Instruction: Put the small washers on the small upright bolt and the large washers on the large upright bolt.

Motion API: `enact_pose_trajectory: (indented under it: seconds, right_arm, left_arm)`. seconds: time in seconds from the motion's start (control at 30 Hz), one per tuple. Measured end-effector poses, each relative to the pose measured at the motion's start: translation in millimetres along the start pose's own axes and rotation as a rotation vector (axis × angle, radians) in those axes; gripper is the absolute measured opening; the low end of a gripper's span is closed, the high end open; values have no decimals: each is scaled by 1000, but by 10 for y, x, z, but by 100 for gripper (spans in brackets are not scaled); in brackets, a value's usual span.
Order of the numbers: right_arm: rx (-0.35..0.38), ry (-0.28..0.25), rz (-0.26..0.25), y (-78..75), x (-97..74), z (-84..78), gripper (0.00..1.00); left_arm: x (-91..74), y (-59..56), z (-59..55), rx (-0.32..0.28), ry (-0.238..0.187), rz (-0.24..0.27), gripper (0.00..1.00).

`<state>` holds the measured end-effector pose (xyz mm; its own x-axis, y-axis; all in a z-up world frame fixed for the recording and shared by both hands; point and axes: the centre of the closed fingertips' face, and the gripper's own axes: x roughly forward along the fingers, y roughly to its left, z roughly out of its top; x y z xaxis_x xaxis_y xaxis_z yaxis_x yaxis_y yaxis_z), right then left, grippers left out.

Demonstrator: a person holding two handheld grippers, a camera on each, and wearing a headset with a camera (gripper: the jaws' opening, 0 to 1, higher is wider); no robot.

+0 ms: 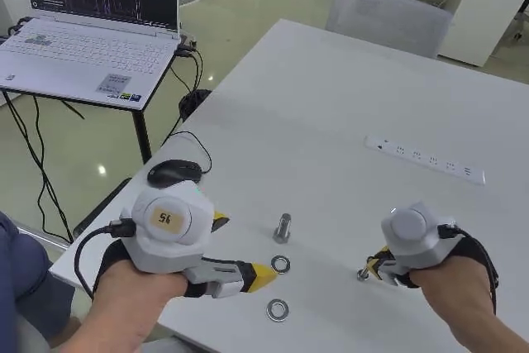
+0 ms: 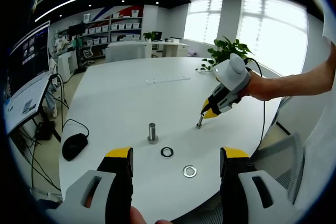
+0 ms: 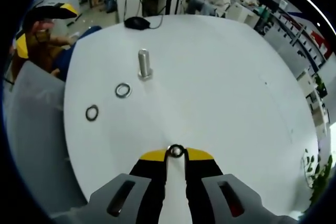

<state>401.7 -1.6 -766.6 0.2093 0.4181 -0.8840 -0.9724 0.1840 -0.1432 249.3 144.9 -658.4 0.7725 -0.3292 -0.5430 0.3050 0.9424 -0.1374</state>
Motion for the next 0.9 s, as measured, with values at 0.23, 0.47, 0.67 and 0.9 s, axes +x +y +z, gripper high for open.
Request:
enact_pose_trajectory:
  seconds: [0.23, 0.47, 0.67, 0.9]
  right_arm:
    - [-42, 21, 6, 1, 11, 27, 14]
    - [-59, 41, 17, 34, 46, -2, 14]
    - [-66, 52, 26, 26, 108, -22, 14]
    - [-67, 74, 43, 58, 229, -99, 14]
  left_arm:
    - [7, -10, -5, -1, 1, -2, 66]
    - [0, -2, -15, -2, 2, 0, 66]
    - [0, 4, -21, -4, 2, 1, 66]
    - [0, -6, -39, -7, 4, -1, 66]
